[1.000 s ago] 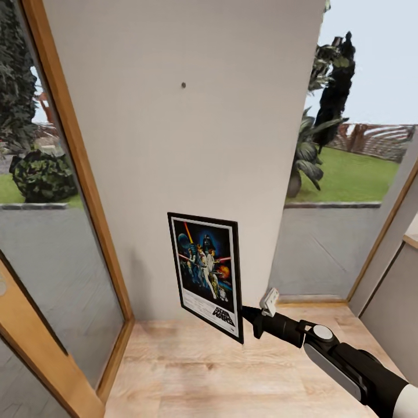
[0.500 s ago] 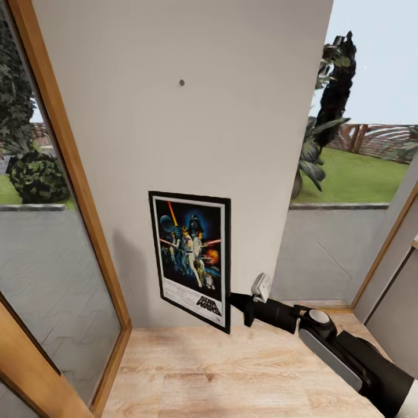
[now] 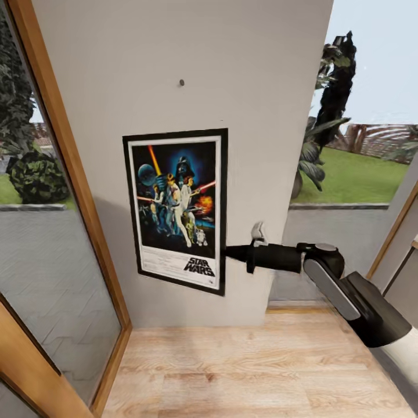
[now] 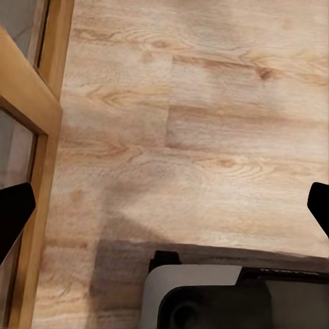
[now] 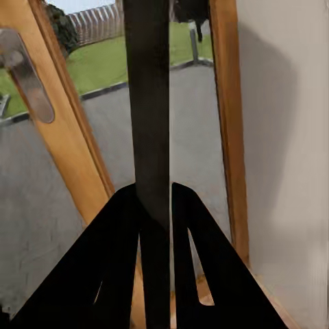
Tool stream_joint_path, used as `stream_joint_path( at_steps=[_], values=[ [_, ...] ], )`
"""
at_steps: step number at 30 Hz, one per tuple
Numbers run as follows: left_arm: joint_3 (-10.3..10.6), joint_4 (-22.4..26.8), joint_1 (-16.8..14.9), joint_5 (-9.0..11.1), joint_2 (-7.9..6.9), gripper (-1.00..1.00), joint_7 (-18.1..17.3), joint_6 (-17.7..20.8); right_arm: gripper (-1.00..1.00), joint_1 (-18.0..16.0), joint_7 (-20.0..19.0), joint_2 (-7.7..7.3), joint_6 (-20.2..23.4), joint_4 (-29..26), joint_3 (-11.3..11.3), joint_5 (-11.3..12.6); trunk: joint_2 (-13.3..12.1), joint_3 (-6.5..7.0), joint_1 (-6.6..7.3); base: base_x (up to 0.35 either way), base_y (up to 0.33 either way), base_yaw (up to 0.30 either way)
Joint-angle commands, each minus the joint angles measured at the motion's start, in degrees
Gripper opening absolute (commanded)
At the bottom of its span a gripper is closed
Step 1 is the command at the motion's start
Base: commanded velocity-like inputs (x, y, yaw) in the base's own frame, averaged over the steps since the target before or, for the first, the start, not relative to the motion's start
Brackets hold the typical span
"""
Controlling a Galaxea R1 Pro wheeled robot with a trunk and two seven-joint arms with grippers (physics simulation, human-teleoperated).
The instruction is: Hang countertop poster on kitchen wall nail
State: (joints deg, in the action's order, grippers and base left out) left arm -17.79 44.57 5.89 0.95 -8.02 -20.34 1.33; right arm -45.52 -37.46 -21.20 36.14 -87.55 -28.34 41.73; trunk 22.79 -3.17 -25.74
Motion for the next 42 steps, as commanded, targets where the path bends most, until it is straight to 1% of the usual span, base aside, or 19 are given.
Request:
stream_joint_path(
  at_steps=[1,2,3,4,5,6,7,8,9,11,13,16,19,25,34,37,38,42],
  values=[
    [-0.14,0.09,0.00,0.10,0.02,1.00,-0.32,0.12,-1.00,-2.40,-0.11,0.39,2.53,-0.03,0.20,0.35,0.13,-0.13,-0.04,0.000,0.000,0.000],
    [-0.14,0.08,0.00,0.10,0.02,1.00,-0.32,0.09,-1.00,-8.01,-0.36,1.72,7.80,-0.01,1.47,0.36,0.13,-0.13,-0.04,0.000,0.000,0.000],
    [-0.14,0.08,0.00,0.10,0.02,1.00,-0.32,0.08,-1.00,-8.77,-0.43,1.86,8.68,-0.01,1.79,0.38,0.13,-0.13,-0.04,0.000,0.000,0.000],
    [-0.14,0.08,0.00,0.10,0.02,1.00,-0.32,0.08,-1.00,-10.26,-0.85,2.05,10.38,0.02,2.43,0.64,0.13,-0.13,-0.04,0.000,0.000,0.000],
    [-0.10,0.08,0.00,0.10,0.02,1.00,-0.32,0.08,-1.00,-16.39,-4.74,2.23,16.45,1.01,7.01,5.08,0.13,-0.13,-0.04,0.000,0.000,0.000],
    [-0.09,0.08,0.00,0.10,0.02,1.00,-0.32,0.08,-1.00,-17.12,-4.98,2.24,17.16,1.29,7.85,5.44,0.13,-0.13,-0.04,0.000,0.000,0.000],
    [-0.08,0.08,0.00,0.10,0.02,1.00,-0.35,0.08,-1.00,-18.50,-5.35,2.25,18.38,1.93,9.23,5.96,0.13,-0.13,-0.04,0.000,0.000,0.000],
    [-0.07,0.08,0.00,0.10,0.02,1.00,-0.36,0.08,-1.00,-19.12,-5.49,2.24,18.83,2.26,9.73,6.16,0.13,-0.13,-0.04,0.000,0.000,0.000],
    [-0.12,0.08,0.00,0.10,0.02,1.00,-0.39,0.08,-1.00,-21.66,-5.87,2.23,20.04,3.65,11.07,6.74,0.13,-0.13,-0.04,0.000,0.000,0.000],
    [-0.13,0.08,0.00,0.10,0.02,1.00,-0.40,0.08,-1.00,-22.82,-5.99,2.22,20.33,4.45,11.39,6.91,0.13,-0.13,-0.04,0.000,0.000,0.000],
    [-0.14,0.08,0.00,0.10,0.02,1.00,-0.40,0.08,-1.00,-23.79,-6.61,2.20,20.48,5.87,11.59,7.02,0.13,-0.13,-0.04,0.000,0.000,0.000],
    [-0.14,0.08,0.00,0.10,0.02,1.00,-0.40,0.08,-1.00,-25.11,-9.56,1.92,20.62,7.51,11.76,7.03,0.13,-0.13,-0.04,0.000,0.000,0.000],
    [-0.14,0.13,0.00,0.10,0.02,1.00,-0.44,0.08,-1.00,-25.54,-11.00,1.68,20.68,8.01,11.84,6.99,0.13,-0.13,-0.04,0.000,0.000,0.000],
    [-0.14,0.16,0.00,0.10,0.02,1.00,-0.48,0.08,-1.00,-25.78,-11.85,1.51,20.71,8.26,11.74,7.09,0.13,-0.13,-0.04,0.000,0.000,0.000],
    [-0.19,0.17,0.00,0.12,0.02,1.00,-0.49,0.08,-1.00,-25.78,-12.15,1.40,20.85,8.54,11.30,7.03,0.13,-0.13,-0.04,0.000,0.000,0.000],
    [-0.20,0.17,0.00,0.11,0.02,1.00,-0.49,0.08,-1.00,-25.77,-13.25,0.75,20.88,9.41,11.17,6.98,0.13,-0.13,-0.04,0.000,0.000,0.000],
    [-0.21,0.17,0.00,0.11,0.02,1.00,-0.49,0.08,-1.00,-25.76,-14.43,0.50,20.89,9.65,11.08,6.92,0.13,-0.13,-0.04,0.000,0.000,0.000],
    [-0.23,0.17,0.00,0.10,0.02,1.00,-0.49,0.08,-1.00,-25.71,-16.77,-0.07,20.89,10.00,10.72,6.70,0.13,-0.13,-0.04,0.000,0.000,0.000]
  ],
)
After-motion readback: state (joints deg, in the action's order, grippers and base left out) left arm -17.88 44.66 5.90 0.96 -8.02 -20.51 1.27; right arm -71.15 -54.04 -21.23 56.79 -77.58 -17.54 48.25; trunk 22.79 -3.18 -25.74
